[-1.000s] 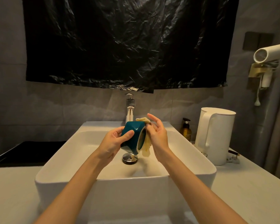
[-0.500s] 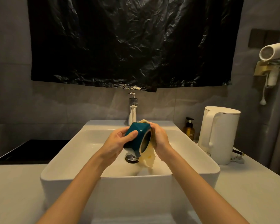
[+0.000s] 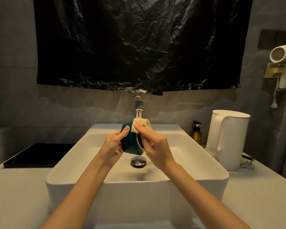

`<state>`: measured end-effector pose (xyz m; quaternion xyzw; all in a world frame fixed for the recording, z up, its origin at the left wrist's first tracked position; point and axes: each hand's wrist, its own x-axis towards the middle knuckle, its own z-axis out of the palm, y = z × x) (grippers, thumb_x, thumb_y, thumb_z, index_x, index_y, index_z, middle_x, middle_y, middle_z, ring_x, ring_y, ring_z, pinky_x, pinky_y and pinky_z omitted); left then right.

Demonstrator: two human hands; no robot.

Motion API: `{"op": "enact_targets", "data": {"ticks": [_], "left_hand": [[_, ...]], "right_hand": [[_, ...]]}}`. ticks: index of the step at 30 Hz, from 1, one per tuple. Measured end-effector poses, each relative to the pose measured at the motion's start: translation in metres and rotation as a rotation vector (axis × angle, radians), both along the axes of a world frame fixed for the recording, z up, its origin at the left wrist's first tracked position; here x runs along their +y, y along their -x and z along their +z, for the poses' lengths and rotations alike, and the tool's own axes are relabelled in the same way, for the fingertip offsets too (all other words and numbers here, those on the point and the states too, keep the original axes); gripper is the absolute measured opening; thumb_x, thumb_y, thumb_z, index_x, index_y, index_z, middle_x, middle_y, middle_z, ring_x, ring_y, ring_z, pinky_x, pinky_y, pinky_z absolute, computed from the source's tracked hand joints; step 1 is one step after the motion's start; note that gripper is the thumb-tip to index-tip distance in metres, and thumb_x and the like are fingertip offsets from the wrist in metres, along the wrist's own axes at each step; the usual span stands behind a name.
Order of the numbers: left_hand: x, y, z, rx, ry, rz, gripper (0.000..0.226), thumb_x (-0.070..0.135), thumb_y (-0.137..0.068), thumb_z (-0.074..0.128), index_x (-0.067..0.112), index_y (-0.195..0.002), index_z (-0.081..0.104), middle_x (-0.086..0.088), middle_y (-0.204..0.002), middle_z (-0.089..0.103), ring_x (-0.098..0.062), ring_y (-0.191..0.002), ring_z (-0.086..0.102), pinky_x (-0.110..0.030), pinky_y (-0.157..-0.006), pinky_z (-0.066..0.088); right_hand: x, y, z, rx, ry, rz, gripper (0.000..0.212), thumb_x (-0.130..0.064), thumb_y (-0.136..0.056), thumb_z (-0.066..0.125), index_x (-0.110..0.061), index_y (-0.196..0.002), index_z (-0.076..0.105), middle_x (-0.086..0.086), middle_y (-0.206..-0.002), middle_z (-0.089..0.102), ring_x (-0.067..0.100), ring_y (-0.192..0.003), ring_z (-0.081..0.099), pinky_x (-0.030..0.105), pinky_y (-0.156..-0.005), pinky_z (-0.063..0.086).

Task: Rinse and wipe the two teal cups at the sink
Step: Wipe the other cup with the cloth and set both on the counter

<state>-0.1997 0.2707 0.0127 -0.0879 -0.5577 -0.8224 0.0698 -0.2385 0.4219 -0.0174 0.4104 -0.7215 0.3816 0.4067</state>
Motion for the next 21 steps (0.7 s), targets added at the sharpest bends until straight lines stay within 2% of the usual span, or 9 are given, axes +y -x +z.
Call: {"op": "enact_targets", "data": {"ticks": [2,5,6,9,10,15,18,21], "left_hand": [[0.0,-0.001,0.0,0.009,0.029,-0.011,0.015,0.022,-0.094,0.052,0.012,-0.099,0.062,-0.008,-0.09,0.064,-0.018,-0.089,0.059,-0.023,-0.069,0.052],[0.002,-0.003,0.001,0.014,0.049,-0.03,0.014,0.02,-0.094,0.052,0.012,-0.1,0.062,-0.008,-0.093,0.065,-0.02,-0.093,0.059,-0.023,-0.07,0.052],[0.002,-0.004,0.001,0.012,0.043,-0.035,0.015,0.02,-0.094,0.052,0.012,-0.1,0.062,-0.008,-0.094,0.064,-0.02,-0.094,0.058,-0.023,-0.07,0.052],[0.0,-0.003,0.002,0.0,0.047,-0.052,0.016,0.022,-0.094,0.052,0.012,-0.103,0.061,-0.01,-0.097,0.063,-0.022,-0.097,0.058,-0.026,-0.076,0.052],[0.0,-0.004,0.002,-0.001,0.069,-0.059,0.017,0.022,-0.094,0.052,0.012,-0.105,0.061,-0.01,-0.099,0.063,-0.023,-0.099,0.058,-0.027,-0.078,0.052],[0.002,-0.007,0.002,0.025,0.066,-0.078,0.016,0.021,-0.094,0.051,0.013,-0.102,0.062,-0.004,-0.093,0.066,-0.018,-0.092,0.061,-0.023,-0.072,0.053],[-0.002,-0.007,0.003,0.048,-0.045,-0.093,0.018,0.022,-0.095,0.049,0.012,-0.104,0.062,-0.005,-0.093,0.065,-0.017,-0.091,0.06,-0.02,-0.067,0.055],[-0.002,-0.006,0.004,0.052,-0.1,-0.111,0.019,0.021,-0.094,0.05,0.011,-0.106,0.062,-0.005,-0.092,0.066,-0.016,-0.09,0.062,-0.02,-0.065,0.055]], "right_hand": [[0.0,-0.001,0.003,-0.068,0.042,-0.025,0.042,-0.004,-0.096,0.049,-0.021,-0.134,0.051,-0.003,-0.125,0.061,0.002,-0.114,0.051,0.006,-0.093,0.042],[0.0,0.002,0.004,-0.311,0.168,-0.081,0.039,-0.009,-0.1,0.043,-0.021,-0.136,0.05,-0.012,-0.117,0.057,0.007,-0.109,0.056,0.002,-0.082,0.044],[0.001,0.002,0.004,-0.291,0.16,-0.093,0.039,-0.009,-0.1,0.043,-0.019,-0.137,0.05,-0.011,-0.119,0.057,0.008,-0.112,0.055,0.004,-0.084,0.045],[0.002,-0.004,0.003,-0.065,0.028,-0.055,0.042,-0.003,-0.097,0.045,-0.017,-0.137,0.05,-0.002,-0.132,0.057,0.003,-0.122,0.048,0.014,-0.097,0.044],[0.001,-0.003,0.004,-0.05,0.001,-0.044,0.042,-0.003,-0.097,0.045,-0.017,-0.136,0.051,0.0,-0.131,0.058,0.003,-0.121,0.048,0.015,-0.097,0.045],[0.001,0.004,0.007,-0.447,0.204,-0.065,0.037,-0.011,-0.102,0.039,-0.02,-0.136,0.05,-0.013,-0.115,0.056,0.007,-0.105,0.055,0.004,-0.077,0.046],[0.006,0.0,0.006,-0.476,0.225,-0.053,0.039,-0.008,-0.101,0.039,-0.02,-0.136,0.05,-0.014,-0.115,0.057,0.0,-0.098,0.057,0.004,-0.077,0.046],[0.006,-0.007,0.008,-0.457,0.22,-0.037,0.04,-0.007,-0.1,0.04,-0.021,-0.137,0.049,-0.015,-0.12,0.056,0.002,-0.105,0.055,0.007,-0.085,0.047]]}}
